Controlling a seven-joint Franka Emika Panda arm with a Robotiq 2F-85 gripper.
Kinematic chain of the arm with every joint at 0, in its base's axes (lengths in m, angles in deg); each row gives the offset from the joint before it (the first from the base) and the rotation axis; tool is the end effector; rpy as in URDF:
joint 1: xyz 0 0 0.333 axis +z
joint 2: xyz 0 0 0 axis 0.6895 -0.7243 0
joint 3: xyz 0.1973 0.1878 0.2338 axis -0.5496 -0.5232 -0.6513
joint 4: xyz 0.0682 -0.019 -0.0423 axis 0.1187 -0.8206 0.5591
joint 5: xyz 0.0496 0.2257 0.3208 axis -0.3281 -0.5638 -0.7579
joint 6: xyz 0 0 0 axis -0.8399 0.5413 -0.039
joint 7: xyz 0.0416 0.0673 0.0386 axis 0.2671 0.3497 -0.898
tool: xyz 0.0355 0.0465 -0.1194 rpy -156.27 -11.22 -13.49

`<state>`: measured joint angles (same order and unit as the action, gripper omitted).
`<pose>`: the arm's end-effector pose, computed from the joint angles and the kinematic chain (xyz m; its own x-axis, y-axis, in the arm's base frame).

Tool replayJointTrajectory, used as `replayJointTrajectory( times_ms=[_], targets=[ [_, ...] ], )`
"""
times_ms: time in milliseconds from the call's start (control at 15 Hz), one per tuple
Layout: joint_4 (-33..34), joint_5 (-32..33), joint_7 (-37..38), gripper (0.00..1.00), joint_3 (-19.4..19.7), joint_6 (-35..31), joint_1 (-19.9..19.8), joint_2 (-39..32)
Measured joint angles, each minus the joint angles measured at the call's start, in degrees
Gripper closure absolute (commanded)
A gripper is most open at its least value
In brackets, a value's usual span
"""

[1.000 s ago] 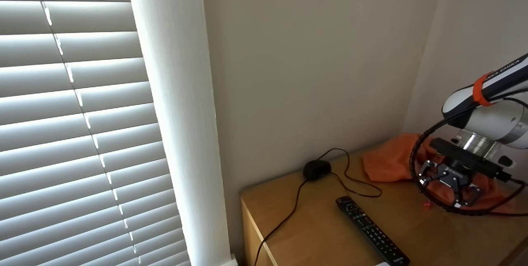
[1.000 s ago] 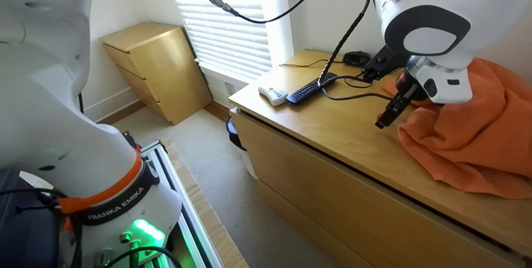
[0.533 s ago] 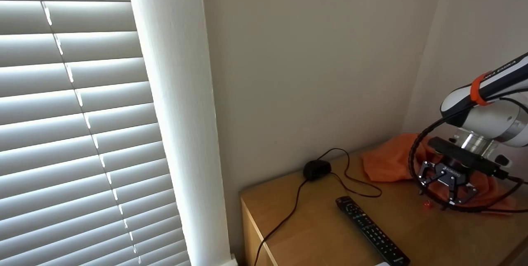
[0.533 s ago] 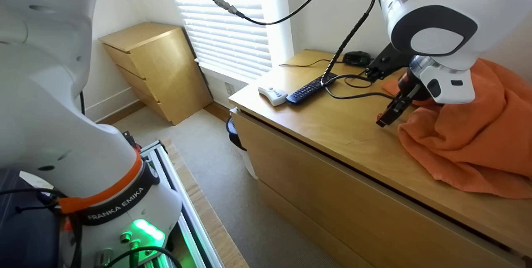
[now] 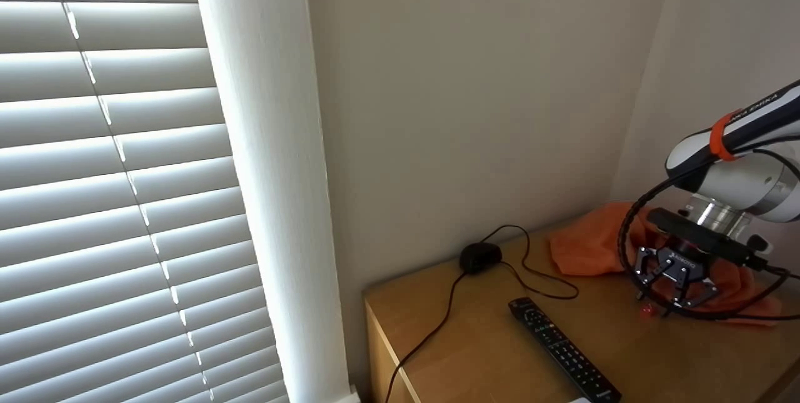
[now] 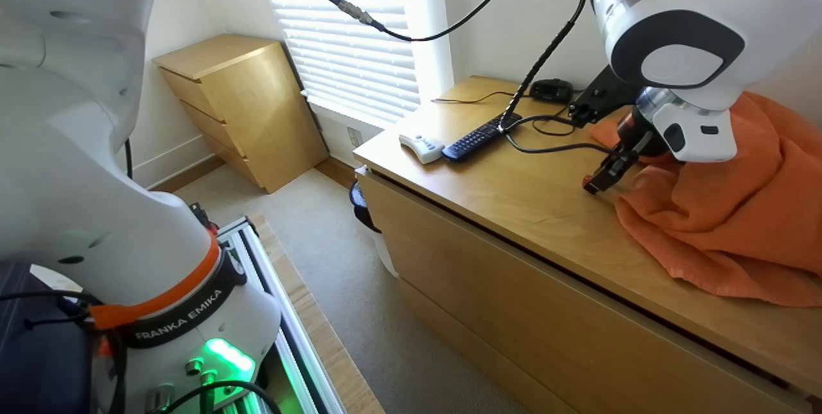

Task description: Turn the dice over

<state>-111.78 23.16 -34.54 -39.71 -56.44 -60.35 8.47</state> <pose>0.6296 -0.2412 0.1720 0.1902 -0.8980 -0.3968 -0.9817 -0.1767 -0.0705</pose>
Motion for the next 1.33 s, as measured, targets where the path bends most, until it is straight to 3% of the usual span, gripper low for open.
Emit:
replayJointTrajectory(
  times_ms=[400,467,533,667,800,1067,1333],
  targets=[
    [0.7,0.0,0.0,0.65,0.0,1.0,-0.2,-0.3],
    [0.8,0.0,0.0,0.72,0.0,1.2,-0.2,-0.4],
    [1.0,0.0,0.0,0.88,0.0,1.3,-0.2,-0.5],
    [1.3,0.0,0.0,1.0,0.0,1.8,-0.2,-0.7],
    [1.4,0.0,0.0,0.95,0.0,2.0,-0.2,-0.7],
    [1.4,0.0,0.0,0.95,0.0,2.0,0.1,-0.7],
    [0.9,1.4,1.1,0.95,0.9,-0.4,2.8,0.0]
  ],
)
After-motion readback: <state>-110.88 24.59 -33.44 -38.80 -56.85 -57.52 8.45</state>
